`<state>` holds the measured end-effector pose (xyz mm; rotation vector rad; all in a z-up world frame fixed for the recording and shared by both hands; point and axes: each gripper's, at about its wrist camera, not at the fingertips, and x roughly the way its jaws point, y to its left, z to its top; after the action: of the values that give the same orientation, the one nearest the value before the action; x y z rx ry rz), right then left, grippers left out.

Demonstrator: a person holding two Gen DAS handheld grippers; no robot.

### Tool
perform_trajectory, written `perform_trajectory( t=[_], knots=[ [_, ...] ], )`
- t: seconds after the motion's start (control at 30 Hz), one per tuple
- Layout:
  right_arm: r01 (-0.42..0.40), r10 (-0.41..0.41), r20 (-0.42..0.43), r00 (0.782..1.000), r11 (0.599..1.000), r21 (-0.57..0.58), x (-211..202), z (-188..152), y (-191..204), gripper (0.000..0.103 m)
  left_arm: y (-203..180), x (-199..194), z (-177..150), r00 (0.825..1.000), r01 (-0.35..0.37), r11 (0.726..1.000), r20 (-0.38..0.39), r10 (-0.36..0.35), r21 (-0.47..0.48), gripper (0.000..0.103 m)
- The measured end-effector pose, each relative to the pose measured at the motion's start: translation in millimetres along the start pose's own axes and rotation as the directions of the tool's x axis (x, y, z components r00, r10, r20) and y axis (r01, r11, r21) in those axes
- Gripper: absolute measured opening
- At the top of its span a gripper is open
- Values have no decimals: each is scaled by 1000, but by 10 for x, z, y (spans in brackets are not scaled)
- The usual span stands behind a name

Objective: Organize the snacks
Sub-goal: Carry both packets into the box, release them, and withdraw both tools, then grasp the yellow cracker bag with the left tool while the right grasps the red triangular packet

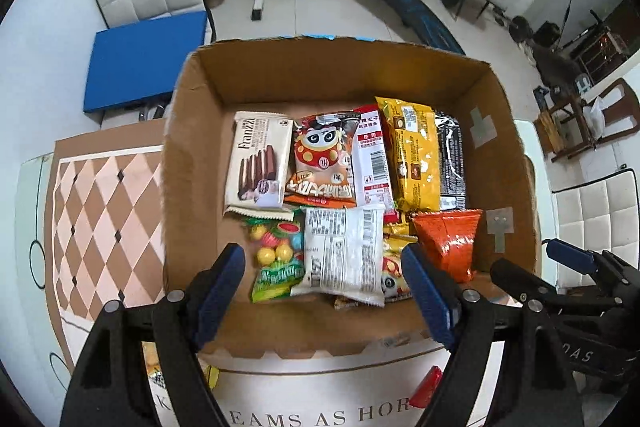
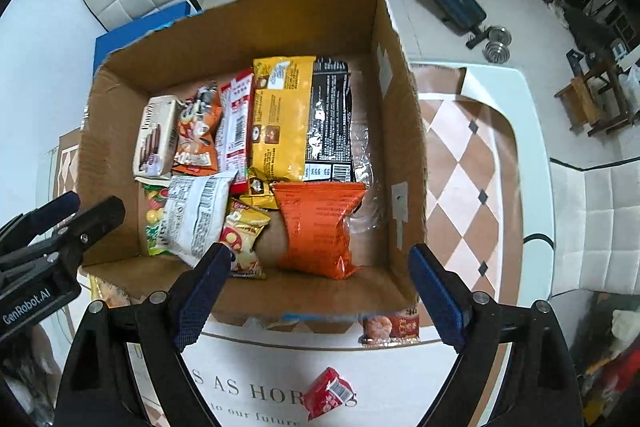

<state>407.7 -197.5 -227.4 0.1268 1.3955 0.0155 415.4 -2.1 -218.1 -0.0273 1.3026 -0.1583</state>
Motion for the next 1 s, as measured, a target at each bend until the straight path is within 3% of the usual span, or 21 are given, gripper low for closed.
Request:
perform_trajectory(
  t=[0.27, 0.7, 0.83, 1.0],
  knots=[
    [28, -25, 94, 995, 999, -35, -408, -343, 113, 93, -15, -223, -349, 997, -34, 999, 72, 34, 4, 80],
    [-30, 30, 197, 980, 1000, -4, -1011, -878, 161, 93, -78, -939, -766, 975, -53, 999, 218, 51, 5, 80],
    [-83, 76, 162, 984, 996, 37, -978, -1048, 50, 95, -85, -1020, -934, 970, -77, 997, 231, 80, -22, 80],
    [-131, 126, 46, 991, 983, 129, -555, -1348, -215, 95, -52, -855, -1248, 980, -92, 992, 169, 105, -82, 80]
  ],
)
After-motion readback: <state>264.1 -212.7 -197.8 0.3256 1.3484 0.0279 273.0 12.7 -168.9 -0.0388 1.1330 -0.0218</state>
